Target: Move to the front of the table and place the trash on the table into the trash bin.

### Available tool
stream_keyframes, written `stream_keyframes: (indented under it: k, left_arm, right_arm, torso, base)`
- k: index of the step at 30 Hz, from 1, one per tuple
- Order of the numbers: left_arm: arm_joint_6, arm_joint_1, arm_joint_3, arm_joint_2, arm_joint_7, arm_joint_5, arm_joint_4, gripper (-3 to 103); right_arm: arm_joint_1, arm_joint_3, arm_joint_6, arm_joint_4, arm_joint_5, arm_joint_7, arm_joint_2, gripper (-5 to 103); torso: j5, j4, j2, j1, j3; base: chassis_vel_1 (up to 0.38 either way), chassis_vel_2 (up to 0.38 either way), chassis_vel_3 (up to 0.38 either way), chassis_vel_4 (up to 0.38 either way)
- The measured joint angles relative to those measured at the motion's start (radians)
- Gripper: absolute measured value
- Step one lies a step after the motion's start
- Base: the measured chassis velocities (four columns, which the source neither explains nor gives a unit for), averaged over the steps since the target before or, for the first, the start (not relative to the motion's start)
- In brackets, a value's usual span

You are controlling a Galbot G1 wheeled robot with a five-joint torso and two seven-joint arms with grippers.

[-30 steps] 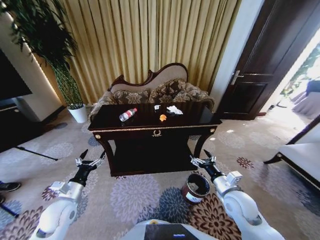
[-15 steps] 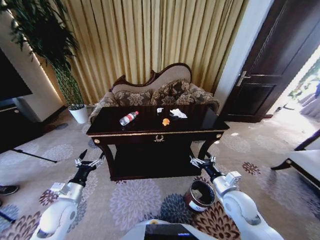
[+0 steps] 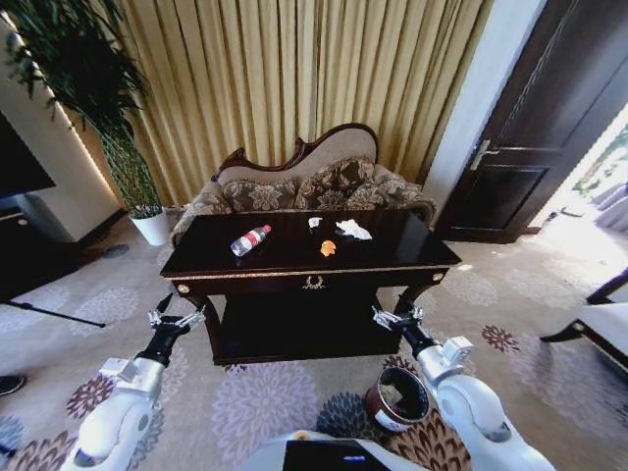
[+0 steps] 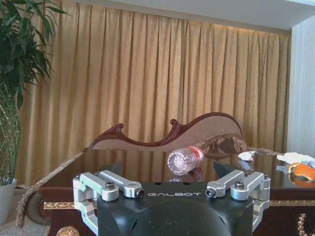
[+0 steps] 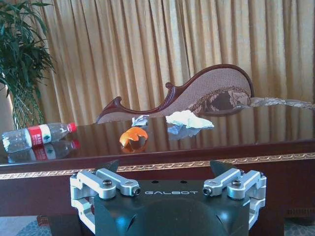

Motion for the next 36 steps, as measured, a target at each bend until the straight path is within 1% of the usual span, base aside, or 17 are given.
stream_keyframes:
  k: [23,24,26,32,36]
  left_arm:
    - [0.0,0.006,-0.006,-0.001,0.011,0.0,-0.005,100]
    - [0.0,0.007,-0.006,-0.001,0.011,0.0,-0.005,100]
    - [0.0,0.007,-0.006,-0.001,0.012,0.0,-0.006,100]
    - [-0.001,0.007,-0.007,0.0,0.012,-0.001,-0.008,100]
    - [-0.001,0.006,-0.008,0.002,0.012,-0.001,-0.01,100]
  right_arm:
    - [-0.006,0.006,0.001,0.004,-0.007,0.0,0.003,100]
    - [-0.006,0.006,0.001,0.005,-0.007,0.0,0.003,100]
    - [-0.006,0.006,0.001,0.005,-0.007,0.0,0.003,100]
    - [-0.003,0.007,0.003,0.006,-0.006,0.004,0.004,100]
    - [0.001,0.009,0.02,0.007,-0.006,0.006,0.006,100]
  torso:
    - [0.0,0.0002,0.0,0.0,0.0]
    - [0.0,-0.0001,0.0,0.0,0.0]
    - [0.0,0.0003,0.0,0.0,0.0]
    - [0.0,0.0,0.0,0.0,0.0]
    - [0.0001,0.0001,0.0,0.0,0.0]
  base:
    - [-0.078,0.071,0.079,-0.075]
    - [-0.063,0.076,0.076,-0.056]
    - [-0.05,0.062,0.063,-0.056]
    - [-0.056,0.074,0.058,-0.078]
    - [-0.04,0.044,0.041,-0.052]
